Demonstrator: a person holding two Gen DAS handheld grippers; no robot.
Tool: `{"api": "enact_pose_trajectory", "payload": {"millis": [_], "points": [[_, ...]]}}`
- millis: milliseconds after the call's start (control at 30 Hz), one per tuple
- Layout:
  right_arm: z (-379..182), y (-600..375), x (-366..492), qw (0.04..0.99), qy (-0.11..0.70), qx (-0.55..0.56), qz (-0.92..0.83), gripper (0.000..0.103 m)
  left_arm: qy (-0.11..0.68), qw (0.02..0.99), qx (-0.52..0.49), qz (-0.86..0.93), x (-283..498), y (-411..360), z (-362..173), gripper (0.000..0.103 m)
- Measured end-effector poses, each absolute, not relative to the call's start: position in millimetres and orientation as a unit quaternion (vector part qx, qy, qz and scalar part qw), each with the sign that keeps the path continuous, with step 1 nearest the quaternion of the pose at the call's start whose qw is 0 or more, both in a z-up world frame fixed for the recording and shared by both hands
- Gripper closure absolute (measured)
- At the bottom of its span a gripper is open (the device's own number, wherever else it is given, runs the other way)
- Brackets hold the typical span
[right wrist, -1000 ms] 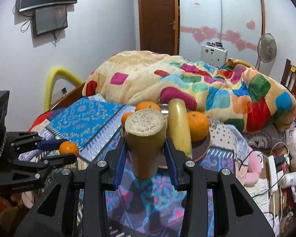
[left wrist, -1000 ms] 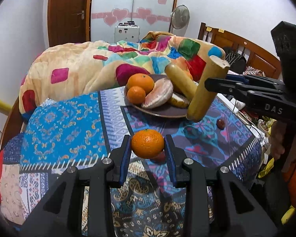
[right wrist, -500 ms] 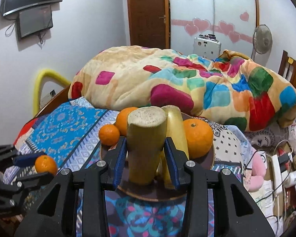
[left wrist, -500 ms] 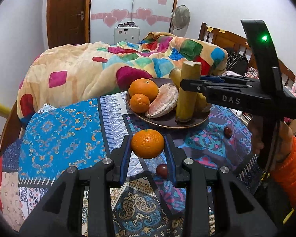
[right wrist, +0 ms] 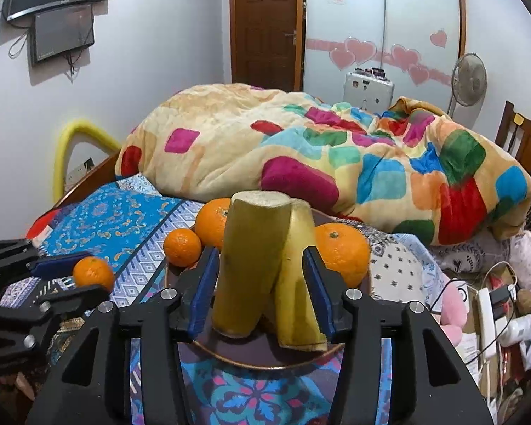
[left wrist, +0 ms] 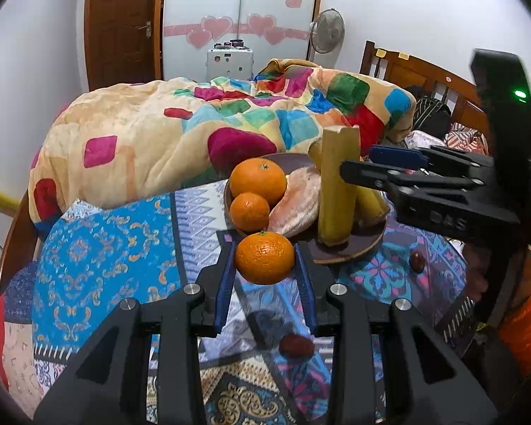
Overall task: Organize fruits
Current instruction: 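Stand the right tool's cylinder on the plate while the left tool releases its orange there, then grasp a dark red date with the right tool while the left tool reaches another date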
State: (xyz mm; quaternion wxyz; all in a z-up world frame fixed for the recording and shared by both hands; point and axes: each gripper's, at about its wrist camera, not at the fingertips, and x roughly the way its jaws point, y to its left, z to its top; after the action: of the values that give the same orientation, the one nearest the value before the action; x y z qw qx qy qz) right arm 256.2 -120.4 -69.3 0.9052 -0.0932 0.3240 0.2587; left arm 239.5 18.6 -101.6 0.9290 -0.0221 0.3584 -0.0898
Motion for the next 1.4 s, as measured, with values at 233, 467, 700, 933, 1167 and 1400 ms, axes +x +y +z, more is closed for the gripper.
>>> {"api": "enact_pose_trajectory", "payload": {"millis": [233,467,700,933,1167,1400], "points": [[-58.7,-142.8,245.8,0.912,0.307,-0.082,0.259,0.056,0.360,0.929,-0.002,-0.087,265.3,-1.4,-96.0,0.070],[-66.9,-168.6,240.2,0.917,0.304,-0.088,0.244,0.056,0.367,0.927,0.015,-0.072,295.9,-12.9,-101.8,0.070],[-81.2,-189.5,239.7,0.917,0.312,-0.092,0.233,0.056,0.382,0.922,0.015,-0.063,320.4,-17.7,-112.2,0.070],[-90.7,-199.6,241.9,0.913,0.323,-0.087,0.234,0.056,0.387,0.921,0.014,-0.054,326.2,-19.9,-117.8,0.068],[-94.7,-199.4,234.4,0.909,0.330,-0.089,0.240,0.056,0.370,0.928,0.015,-0.044,316.7,-17.3,-108.8,0.052],[-90.5,-201.7,217.4,0.908,0.329,-0.091,0.242,0.056,0.363,0.931,0.010,-0.042,287.7,-7.6,-96.4,0.052]]}}
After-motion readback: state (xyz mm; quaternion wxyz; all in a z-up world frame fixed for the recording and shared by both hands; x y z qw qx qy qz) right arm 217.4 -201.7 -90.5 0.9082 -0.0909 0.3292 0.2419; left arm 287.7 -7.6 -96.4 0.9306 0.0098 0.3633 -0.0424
